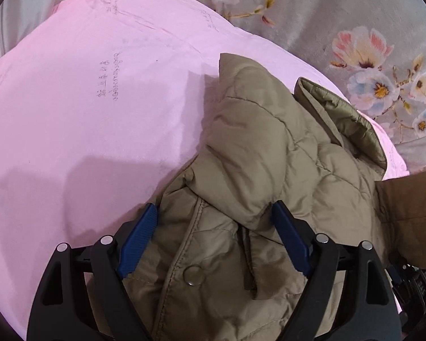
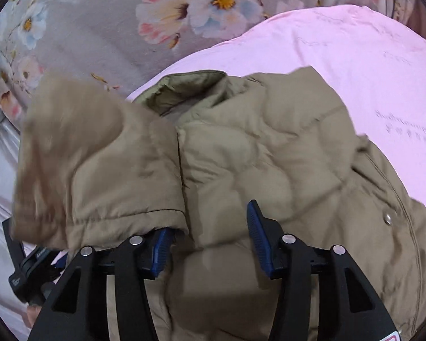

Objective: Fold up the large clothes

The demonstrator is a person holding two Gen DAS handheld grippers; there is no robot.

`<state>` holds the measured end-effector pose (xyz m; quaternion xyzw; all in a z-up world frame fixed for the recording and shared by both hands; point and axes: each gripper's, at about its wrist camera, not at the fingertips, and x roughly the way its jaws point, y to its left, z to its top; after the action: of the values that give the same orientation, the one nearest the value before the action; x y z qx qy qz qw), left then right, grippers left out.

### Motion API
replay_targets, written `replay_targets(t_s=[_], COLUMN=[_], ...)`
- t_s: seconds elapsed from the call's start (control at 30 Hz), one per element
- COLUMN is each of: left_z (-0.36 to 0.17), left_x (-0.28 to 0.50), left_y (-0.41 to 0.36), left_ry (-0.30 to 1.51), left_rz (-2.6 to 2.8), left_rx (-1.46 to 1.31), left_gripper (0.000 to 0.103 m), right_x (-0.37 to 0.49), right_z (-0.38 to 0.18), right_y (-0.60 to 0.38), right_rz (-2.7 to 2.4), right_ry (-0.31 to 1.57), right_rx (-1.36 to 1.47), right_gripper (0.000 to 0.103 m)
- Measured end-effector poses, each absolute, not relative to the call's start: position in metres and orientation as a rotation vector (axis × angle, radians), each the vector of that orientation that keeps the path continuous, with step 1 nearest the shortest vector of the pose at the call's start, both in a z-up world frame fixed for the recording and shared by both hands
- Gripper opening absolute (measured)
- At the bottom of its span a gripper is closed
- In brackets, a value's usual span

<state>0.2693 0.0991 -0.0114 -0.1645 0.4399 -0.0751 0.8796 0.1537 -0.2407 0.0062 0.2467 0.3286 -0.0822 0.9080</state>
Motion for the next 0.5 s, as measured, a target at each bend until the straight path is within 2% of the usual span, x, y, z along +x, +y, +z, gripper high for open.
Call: replay_targets(t_s=[0.03,0.27,0.5], left_z=[-0.012,-0.009,0.000], left_x=[0.268,0.268,0.277], left_y=[0.097,0.099,0.121], left_ry=[0.912,0.927,1.006], left_rz=[-0.149,-0.149,-0.230], left_rx=[-0.324,-0.348,-0.635], left_gripper=[0.081,0.080,0.080], right_x=[0.147,0.129,0.146], right_z=[0.006,0.017,0.016], right_y=[-0.240,-0.265,-0.286], right_rz=[-0.178,-0.203,-0.193], right_ry=[0.675,0.633,0.646], right_rx=[0.506,0.542,0.552], right_gripper=[0.055,0.055,0.056])
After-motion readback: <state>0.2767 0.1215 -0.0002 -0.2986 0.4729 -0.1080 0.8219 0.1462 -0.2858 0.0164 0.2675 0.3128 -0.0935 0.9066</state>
